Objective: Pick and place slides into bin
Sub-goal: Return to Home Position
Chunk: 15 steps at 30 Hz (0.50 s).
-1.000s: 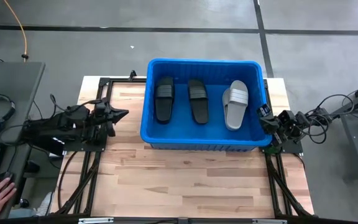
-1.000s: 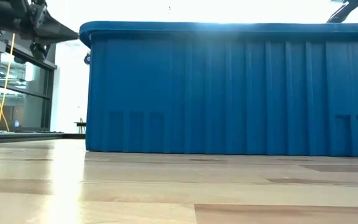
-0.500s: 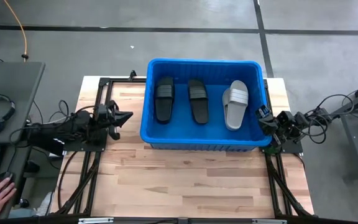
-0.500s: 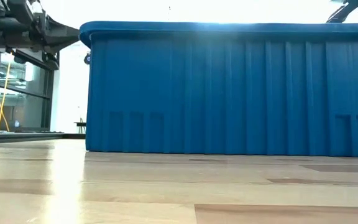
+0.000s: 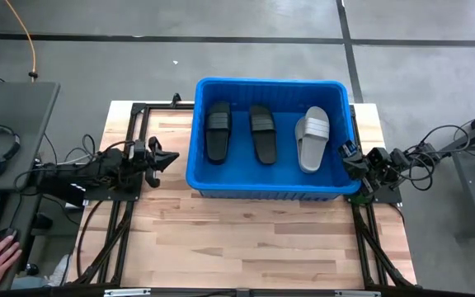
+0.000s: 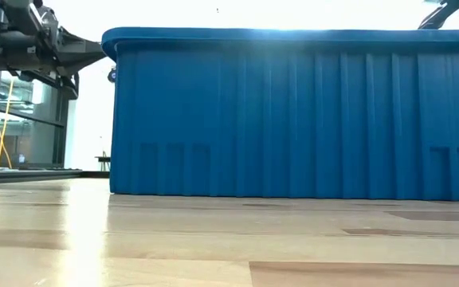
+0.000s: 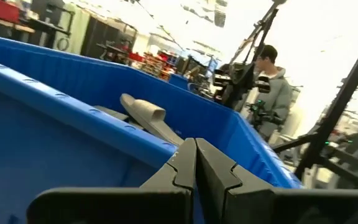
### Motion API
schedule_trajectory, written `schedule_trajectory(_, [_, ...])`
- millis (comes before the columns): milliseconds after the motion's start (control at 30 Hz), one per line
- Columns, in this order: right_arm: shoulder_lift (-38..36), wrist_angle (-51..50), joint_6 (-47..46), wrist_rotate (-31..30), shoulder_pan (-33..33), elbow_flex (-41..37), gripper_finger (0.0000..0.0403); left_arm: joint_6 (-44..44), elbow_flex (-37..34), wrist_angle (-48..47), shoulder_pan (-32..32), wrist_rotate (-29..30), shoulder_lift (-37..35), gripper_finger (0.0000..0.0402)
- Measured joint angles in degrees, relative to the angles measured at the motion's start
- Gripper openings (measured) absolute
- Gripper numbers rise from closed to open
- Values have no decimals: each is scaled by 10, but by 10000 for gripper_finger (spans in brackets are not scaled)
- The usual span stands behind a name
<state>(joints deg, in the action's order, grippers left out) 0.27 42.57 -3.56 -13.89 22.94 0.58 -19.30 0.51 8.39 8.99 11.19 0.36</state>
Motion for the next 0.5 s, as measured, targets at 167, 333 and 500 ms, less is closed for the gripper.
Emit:
schedule_trajectory(167, [0,-1,-10,4,0,0,0,0,0,2,0,-11,0,0])
schedule_trajectory(333, [0,-8,-10,6,0,0,0,-2,0,7,0,-4,0,0])
schedule_trajectory(500, [0,-8,-9,1,0,0,0,-5,0,6,0,-2,0,0])
